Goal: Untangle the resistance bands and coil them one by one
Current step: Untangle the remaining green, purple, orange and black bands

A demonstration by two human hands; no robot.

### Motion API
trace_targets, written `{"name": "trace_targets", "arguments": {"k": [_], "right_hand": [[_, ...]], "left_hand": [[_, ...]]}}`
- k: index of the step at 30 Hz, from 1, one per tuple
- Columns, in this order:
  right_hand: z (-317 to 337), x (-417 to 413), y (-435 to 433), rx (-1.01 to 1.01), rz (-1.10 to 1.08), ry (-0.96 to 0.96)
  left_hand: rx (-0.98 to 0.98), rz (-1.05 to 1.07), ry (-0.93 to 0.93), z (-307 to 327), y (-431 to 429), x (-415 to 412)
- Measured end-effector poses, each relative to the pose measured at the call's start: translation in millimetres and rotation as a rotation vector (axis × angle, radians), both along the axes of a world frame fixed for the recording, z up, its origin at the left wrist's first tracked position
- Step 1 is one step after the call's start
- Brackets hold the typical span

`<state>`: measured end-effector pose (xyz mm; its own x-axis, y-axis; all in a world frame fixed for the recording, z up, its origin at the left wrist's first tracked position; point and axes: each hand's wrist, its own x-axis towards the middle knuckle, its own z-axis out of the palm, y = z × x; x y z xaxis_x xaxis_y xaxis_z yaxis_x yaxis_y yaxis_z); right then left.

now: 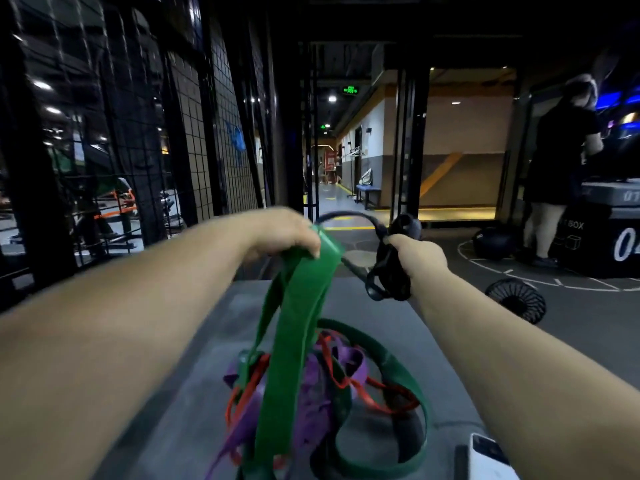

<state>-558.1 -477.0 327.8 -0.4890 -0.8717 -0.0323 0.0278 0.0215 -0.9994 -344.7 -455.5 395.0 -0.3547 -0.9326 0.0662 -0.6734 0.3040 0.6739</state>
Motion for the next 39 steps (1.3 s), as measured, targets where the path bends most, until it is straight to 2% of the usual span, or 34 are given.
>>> {"name": "trace_targets", "arguments": {"k": [5, 9, 11, 14, 17, 22, 25, 27, 29, 31, 34, 39], "right_hand": [[57, 6, -13, -0.152, -0.009, -0.17], [110, 10, -9, -0.321, -0.029, -0.277], [127, 8, -6, -0.383, -0.041, -0.278], [126, 5, -6, -0.374, -0.017, -0.183], [98, -1, -10, -0.274, -0.01, -0.074], [26, 8, -13, -0.092, 0.071, 0.075], [-19, 15, -16, 0.006, 0.128, 0.154], [-40, 19, -8, 0.052, 0.153, 0.235], [-62, 19, -5, 0.087, 0.187, 0.324], [-79, 18, -3, 0.115, 0.227, 0.369], [-102, 26, 3, 0.17, 0.274, 0.48], [-131, 46, 12, 0.203, 0.324, 0.736]], "left_hand": [[-0.315, 0.098, -0.039, 94, -1, -9], [-0.564, 0.206, 0.111, 133, -6, -12], [-0.606, 0.214, 0.187, 136, -10, -8], [-0.485, 0.167, 0.135, 114, -18, 7], [-0.204, 0.062, 0.099, 65, -26, 22], [0.126, 0.032, 0.367, -56, -39, 34], [0.243, 0.074, 0.428, -119, -37, 44], [0.311, 0.074, 0.338, -150, -28, 55], [0.38, 0.025, 0.162, -176, -16, 65], [0.414, -0.021, 0.009, -195, -1, 74], [0.405, -0.082, 0.002, -222, 24, 85], [0.173, -0.176, -0.228, -252, 61, 81]]}}
